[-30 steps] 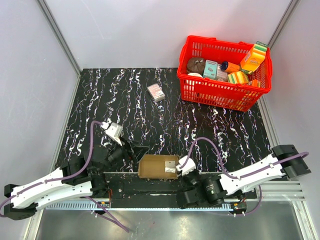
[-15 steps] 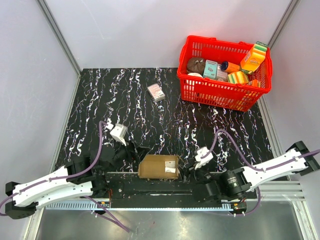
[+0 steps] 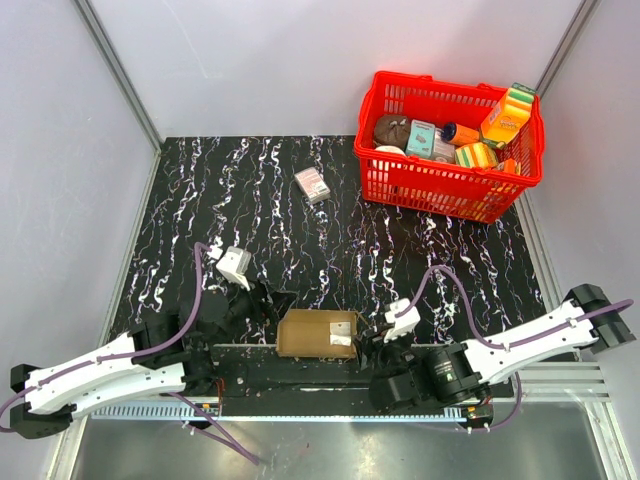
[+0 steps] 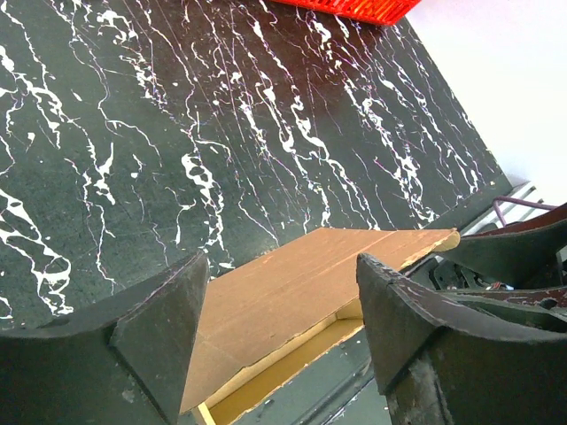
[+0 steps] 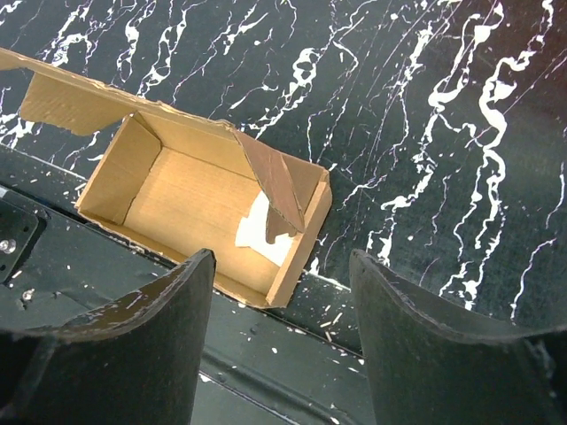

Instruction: Fold the paper box

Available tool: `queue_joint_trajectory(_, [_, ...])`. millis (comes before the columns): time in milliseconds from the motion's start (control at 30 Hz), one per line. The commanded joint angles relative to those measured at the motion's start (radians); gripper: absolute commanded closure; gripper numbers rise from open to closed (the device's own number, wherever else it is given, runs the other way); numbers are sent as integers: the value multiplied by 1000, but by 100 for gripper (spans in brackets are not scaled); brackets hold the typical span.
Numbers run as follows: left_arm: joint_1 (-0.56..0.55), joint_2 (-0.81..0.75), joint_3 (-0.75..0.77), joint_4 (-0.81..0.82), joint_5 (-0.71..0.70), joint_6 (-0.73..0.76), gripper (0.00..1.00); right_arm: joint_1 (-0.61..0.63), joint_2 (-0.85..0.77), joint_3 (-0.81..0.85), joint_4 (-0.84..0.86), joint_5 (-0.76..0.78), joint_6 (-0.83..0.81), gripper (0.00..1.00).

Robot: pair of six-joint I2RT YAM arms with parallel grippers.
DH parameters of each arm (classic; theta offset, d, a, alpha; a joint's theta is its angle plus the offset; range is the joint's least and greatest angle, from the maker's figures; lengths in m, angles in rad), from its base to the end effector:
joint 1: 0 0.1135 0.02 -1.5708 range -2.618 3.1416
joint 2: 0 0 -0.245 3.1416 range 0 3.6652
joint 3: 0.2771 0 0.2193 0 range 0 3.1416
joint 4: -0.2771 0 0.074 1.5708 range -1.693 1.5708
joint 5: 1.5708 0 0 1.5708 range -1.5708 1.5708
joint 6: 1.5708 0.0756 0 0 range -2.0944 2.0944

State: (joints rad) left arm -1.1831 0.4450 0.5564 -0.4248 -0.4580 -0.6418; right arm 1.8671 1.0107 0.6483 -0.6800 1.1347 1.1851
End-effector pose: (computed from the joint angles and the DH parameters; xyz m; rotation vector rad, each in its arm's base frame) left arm 0.0826 -0.1139 0.2583 0.1986 1.9256 -0.8256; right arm 0.0183 0.1747 0.2109 -0.3345 1.9451 0.4703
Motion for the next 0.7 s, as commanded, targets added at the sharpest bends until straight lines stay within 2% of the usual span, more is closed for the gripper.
queue_joint_trajectory(0, [-4, -9, 0, 26, -25, -13, 27, -8, 32, 30, -36, 34, 176, 32])
queue_joint_trajectory(133, [-3, -12, -3, 29, -27, -10, 27, -39, 48, 24, 25, 8, 157, 34])
queue_joint_trajectory(433, [-4, -23, -26, 43, -27, -15, 27, -177, 65, -19, 255, -111, -68, 37])
queue_joint_trajectory(667, [-4, -31, -38, 44, -31, -12, 27, -261, 115, -41, 327, -190, -104, 42])
